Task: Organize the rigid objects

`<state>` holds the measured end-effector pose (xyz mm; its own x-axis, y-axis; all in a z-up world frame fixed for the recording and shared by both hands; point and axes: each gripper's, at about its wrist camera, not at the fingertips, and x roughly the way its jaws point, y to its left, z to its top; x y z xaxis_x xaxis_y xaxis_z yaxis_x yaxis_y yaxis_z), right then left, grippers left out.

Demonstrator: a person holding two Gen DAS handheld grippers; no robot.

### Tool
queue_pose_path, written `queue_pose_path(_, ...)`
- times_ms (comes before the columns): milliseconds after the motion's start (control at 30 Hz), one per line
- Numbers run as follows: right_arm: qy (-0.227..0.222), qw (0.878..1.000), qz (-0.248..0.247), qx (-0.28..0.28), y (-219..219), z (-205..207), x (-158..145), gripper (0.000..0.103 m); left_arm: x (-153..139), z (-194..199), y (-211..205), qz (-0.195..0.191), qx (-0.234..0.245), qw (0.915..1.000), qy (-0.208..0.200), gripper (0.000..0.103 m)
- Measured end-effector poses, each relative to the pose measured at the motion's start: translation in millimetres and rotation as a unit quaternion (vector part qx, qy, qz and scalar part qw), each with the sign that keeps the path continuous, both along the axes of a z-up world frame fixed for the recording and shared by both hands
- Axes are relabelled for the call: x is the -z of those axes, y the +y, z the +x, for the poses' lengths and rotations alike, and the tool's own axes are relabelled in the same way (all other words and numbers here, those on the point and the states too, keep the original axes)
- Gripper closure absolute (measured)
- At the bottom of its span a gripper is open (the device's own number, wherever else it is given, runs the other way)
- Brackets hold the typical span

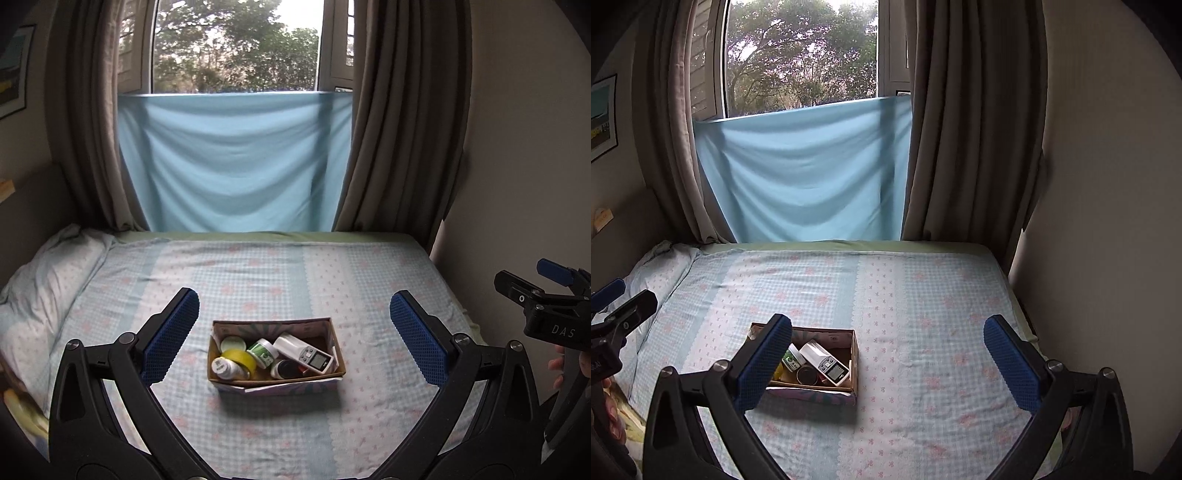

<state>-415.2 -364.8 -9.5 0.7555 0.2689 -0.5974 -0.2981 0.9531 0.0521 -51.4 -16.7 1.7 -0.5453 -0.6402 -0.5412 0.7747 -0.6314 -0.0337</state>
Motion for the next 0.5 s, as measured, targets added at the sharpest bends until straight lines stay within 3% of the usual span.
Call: queue_pose_path(500, -0.01, 1.0, 0.007, -0.004, -13, -6, -2, 0.0, -2, 0, 12, -0.01, -0.028, 0.9996, 0.0, 0.0)
